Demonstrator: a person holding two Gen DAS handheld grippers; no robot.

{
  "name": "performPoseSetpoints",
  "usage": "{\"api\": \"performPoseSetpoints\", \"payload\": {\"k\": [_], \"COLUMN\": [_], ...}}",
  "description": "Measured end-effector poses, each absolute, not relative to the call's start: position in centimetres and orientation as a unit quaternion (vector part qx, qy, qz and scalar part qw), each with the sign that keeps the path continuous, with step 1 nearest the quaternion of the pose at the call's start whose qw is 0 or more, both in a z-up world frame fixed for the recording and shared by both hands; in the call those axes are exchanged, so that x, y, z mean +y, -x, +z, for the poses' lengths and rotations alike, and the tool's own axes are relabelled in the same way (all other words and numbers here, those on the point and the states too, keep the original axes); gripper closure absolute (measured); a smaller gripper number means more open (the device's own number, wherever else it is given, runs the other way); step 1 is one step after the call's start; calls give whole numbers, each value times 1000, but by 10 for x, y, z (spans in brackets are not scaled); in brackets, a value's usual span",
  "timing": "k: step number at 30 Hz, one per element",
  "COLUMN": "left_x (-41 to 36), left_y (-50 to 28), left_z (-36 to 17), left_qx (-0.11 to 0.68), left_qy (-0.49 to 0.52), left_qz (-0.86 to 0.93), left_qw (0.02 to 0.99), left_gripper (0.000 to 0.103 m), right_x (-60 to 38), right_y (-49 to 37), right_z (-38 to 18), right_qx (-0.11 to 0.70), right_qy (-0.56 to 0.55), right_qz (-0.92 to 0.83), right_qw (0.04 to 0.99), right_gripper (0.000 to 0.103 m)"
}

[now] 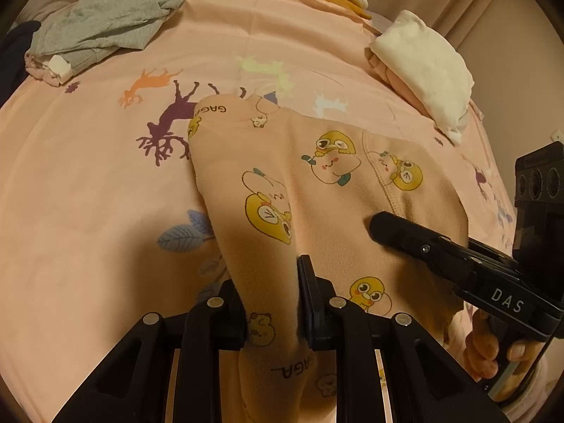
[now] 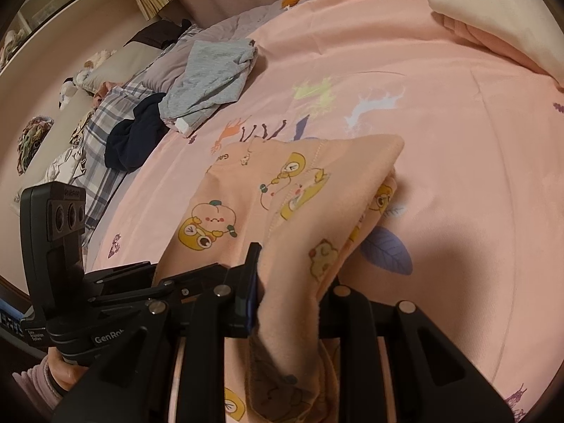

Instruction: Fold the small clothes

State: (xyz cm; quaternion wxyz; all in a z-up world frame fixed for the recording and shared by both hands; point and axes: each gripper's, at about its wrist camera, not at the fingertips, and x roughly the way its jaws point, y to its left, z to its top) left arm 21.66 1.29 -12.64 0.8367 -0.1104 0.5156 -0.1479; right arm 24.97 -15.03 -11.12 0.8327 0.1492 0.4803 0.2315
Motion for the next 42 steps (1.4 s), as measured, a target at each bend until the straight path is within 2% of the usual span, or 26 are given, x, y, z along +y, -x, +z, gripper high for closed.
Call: {"api": "performPoseSetpoints", "payload": {"k": [42], "left_x": [12], "left_y": [-218], "left_z": [-130], "left_qx": [517], "left_qy": [103], "left_qz": [-142], "left_qw": [838], "left_gripper": [81], "right_x": [-158], "right_y": [-256], "right_z": [-128], "right_qx": [499], "right_qy": [-155], "right_qz": [207], "right_qw": [827], "right_gripper": [75]}}
